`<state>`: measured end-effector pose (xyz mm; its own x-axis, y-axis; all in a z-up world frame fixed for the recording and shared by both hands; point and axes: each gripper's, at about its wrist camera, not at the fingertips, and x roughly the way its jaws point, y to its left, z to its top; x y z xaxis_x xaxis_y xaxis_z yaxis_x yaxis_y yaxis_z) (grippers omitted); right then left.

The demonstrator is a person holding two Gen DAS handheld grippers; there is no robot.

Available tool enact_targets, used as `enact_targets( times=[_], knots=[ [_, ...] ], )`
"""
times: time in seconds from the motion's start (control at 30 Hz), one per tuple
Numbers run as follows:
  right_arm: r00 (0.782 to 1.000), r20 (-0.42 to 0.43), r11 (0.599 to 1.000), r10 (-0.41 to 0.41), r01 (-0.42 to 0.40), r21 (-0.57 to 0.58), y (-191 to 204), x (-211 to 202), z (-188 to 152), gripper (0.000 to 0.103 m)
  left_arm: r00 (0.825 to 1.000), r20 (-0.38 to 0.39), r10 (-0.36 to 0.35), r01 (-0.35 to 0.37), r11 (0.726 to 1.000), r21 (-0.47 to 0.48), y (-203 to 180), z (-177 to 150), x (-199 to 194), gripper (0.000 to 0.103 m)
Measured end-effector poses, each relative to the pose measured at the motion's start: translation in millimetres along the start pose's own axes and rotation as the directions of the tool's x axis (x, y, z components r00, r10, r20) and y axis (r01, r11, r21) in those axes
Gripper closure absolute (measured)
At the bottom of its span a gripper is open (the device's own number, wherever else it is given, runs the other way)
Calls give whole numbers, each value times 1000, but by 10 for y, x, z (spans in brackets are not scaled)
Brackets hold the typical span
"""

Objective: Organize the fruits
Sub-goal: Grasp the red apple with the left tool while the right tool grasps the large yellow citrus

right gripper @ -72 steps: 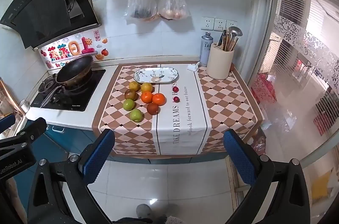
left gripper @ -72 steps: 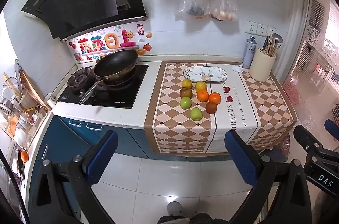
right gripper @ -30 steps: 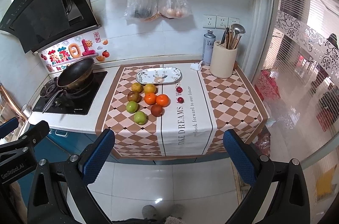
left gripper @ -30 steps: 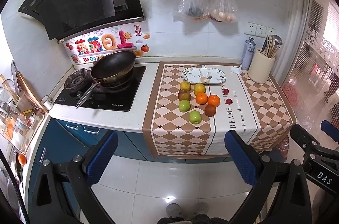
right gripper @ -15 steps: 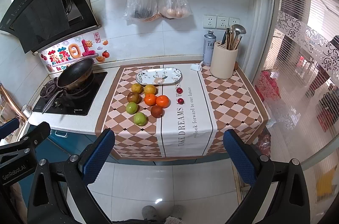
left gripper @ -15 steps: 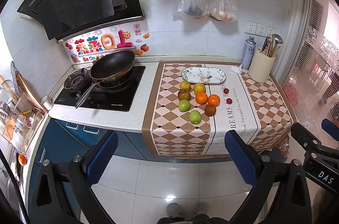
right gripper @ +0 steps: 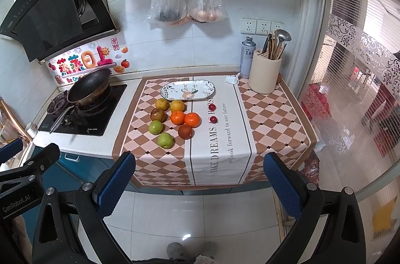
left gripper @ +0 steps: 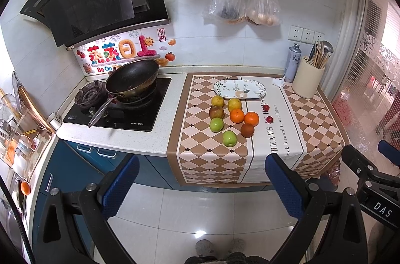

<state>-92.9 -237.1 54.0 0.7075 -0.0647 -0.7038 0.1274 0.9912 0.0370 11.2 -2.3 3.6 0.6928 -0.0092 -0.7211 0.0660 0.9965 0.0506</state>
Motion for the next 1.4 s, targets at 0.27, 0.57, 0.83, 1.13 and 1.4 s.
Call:
enact_targets(
  times=[0.27,0.57,0.83,1.13,1.4],
  knots=[
    [1000,3,1000,-2,2,1,5,3,12,0,1000,-1,-1,1,1000,0,1,4,-1,0],
    [1000,6,1000,3,-3,-2,73,16,40,0,1000,-1,-2,2,1000,2,-23,11,3,0],
    [1000,17,999,13,-14,49,141,79,-4,0,1000,23,6,-6,1000,-2,-56,36,59,0],
    [999,49,994,6,-11,105,433,668,33,0,981,152,121,-118,993,-32,330,64,551,0],
    [996,-76,987,49,-37,158,439,1699,319,0,989,-8,147,-147,985,-86,586,321,1535,0]
  ],
)
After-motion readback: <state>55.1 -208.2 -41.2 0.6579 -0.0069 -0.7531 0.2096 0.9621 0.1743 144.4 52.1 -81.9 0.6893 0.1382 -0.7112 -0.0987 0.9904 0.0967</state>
